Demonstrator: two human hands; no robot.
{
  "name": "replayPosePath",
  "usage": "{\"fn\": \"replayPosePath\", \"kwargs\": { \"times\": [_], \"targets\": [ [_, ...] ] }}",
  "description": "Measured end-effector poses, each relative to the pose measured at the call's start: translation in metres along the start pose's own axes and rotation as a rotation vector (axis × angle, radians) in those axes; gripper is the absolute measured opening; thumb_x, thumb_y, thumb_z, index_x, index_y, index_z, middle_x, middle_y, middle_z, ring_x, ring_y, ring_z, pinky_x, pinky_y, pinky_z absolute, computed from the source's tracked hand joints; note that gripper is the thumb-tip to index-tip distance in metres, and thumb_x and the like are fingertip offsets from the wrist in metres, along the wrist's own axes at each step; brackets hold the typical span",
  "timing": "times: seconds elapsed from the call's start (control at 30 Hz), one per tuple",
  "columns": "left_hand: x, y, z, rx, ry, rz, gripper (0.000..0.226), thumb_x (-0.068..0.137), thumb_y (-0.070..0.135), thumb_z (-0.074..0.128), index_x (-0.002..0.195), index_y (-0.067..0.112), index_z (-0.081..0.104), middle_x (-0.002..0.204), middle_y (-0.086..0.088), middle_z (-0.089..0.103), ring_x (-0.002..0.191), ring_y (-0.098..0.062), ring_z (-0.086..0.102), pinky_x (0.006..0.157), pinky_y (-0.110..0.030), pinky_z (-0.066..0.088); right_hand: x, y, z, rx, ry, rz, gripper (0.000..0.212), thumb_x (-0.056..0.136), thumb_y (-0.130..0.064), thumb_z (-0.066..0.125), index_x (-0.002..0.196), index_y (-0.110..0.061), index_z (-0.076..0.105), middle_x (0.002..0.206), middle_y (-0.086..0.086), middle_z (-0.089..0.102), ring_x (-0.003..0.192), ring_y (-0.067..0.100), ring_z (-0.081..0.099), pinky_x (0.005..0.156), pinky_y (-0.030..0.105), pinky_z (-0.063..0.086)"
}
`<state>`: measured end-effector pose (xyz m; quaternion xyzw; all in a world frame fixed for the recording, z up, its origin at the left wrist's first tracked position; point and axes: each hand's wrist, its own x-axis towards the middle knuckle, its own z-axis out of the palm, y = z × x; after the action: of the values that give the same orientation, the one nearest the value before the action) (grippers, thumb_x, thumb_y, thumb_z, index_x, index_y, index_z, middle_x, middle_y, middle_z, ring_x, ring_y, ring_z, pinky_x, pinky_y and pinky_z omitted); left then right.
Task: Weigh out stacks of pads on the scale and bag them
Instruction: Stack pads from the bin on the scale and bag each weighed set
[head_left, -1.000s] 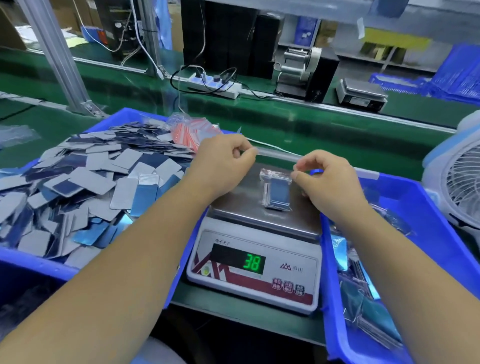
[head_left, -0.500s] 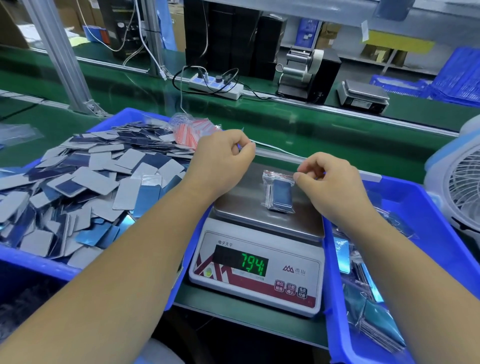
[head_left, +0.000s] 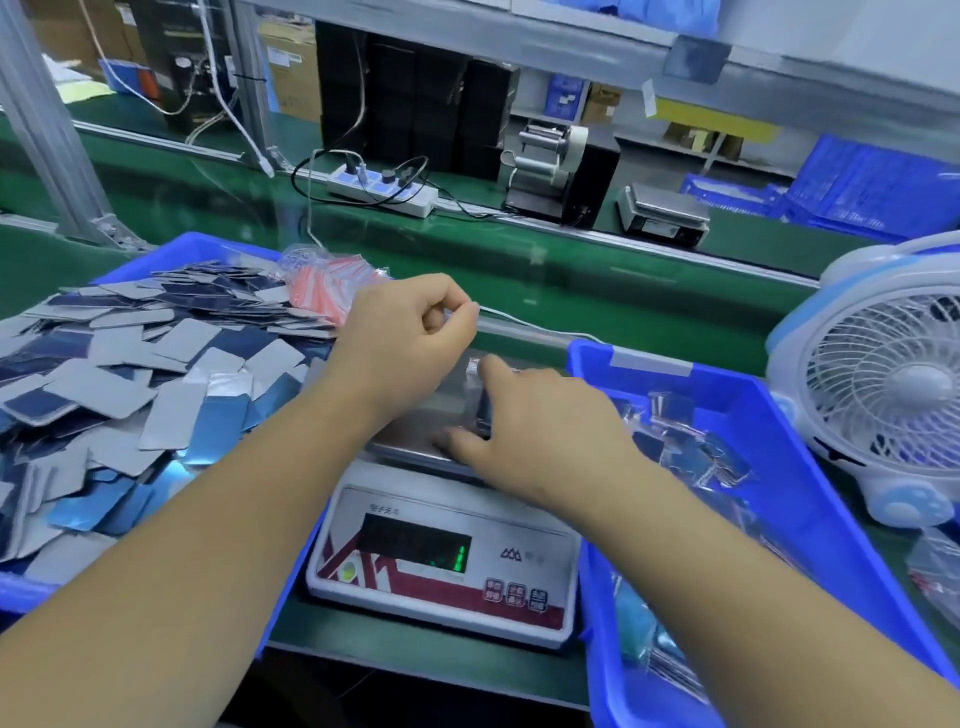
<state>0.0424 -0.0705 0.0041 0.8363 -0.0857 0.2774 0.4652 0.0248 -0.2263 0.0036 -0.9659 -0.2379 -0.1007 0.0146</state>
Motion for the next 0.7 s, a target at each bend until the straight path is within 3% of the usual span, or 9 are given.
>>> {"fn": "replayPosePath", "kwargs": {
  "times": [0.1,0.23,0.4,0.5,0.57,0.63,0.7],
  "targets": [
    [0.001,0.005,0.007,0.019,-0.044,0.053,0.018,0.088,0.022,0.064,0.071,0.018,0.065,0.048,0.009,0.04,0.052,-0.009,0.04,0.052,-0.015,0.031,0.0,0.006,-0.002,0.074,-0.029,0.029,0.029,0.081,-0.046,0.051,0.088,-0.027,0.031,0.074,0.0,0.043,0.074,0.032,0.05,0.05,0.032,0.025],
    [-0.002,0.001,0.01,0.032,-0.065,0.037,0.021,0.089,0.025,0.065,0.069,0.018,0.065,0.05,0.009,0.043,0.052,-0.01,0.04,0.052,-0.015,0.031,-0.011,0.048,-0.016,0.182,-0.037,0.132,0.017,0.08,-0.036,0.05,0.092,-0.026,0.044,0.07,-0.001,0.049,0.072,0.029,0.05,0.049,0.03,0.028],
    [-0.003,-0.004,0.009,0.021,-0.069,-0.016,0.024,0.092,0.016,0.067,0.068,0.02,0.065,0.049,0.009,0.042,0.05,-0.008,0.038,0.05,-0.015,0.031,-0.031,0.131,-0.03,0.243,0.062,0.454,0.041,0.084,-0.034,0.054,0.125,-0.033,0.057,0.087,-0.004,0.065,0.077,0.02,0.059,0.061,0.03,0.045],
    [-0.003,-0.003,0.008,0.019,-0.067,-0.02,0.024,0.091,0.015,0.067,0.068,0.02,0.066,0.049,0.01,0.042,0.05,-0.007,0.039,0.05,-0.014,0.03,-0.038,0.162,-0.014,0.053,-0.155,0.515,0.03,0.09,-0.032,0.054,0.116,-0.026,0.066,0.107,0.001,0.07,0.085,0.022,0.058,0.069,0.03,0.045],
    [-0.003,-0.004,0.007,0.016,-0.063,-0.021,0.025,0.091,0.015,0.067,0.067,0.022,0.065,0.049,0.011,0.043,0.05,-0.007,0.04,0.049,-0.013,0.03,-0.043,0.17,-0.003,0.015,-0.325,0.53,0.031,0.092,-0.029,0.05,0.119,-0.025,0.065,0.121,0.002,0.066,0.094,0.025,0.056,0.075,0.031,0.045],
    [-0.003,-0.005,0.006,0.019,-0.061,-0.019,0.027,0.091,0.014,0.067,0.066,0.023,0.064,0.048,0.011,0.043,0.05,-0.007,0.041,0.049,-0.012,0.031,-0.044,0.174,-0.002,0.037,-0.364,0.556,0.036,0.094,-0.026,0.048,0.127,-0.025,0.061,0.13,0.002,0.062,0.107,0.027,0.057,0.08,0.033,0.045],
    [-0.003,-0.006,0.005,0.022,-0.058,-0.02,0.028,0.091,0.014,0.067,0.065,0.023,0.064,0.047,0.012,0.043,0.05,-0.007,0.042,0.049,-0.011,0.031,-0.043,0.174,-0.006,0.054,-0.339,0.574,0.043,0.095,-0.025,0.046,0.137,-0.03,0.052,0.134,0.0,0.06,0.107,0.025,0.058,0.076,0.03,0.042]
  ]
}}
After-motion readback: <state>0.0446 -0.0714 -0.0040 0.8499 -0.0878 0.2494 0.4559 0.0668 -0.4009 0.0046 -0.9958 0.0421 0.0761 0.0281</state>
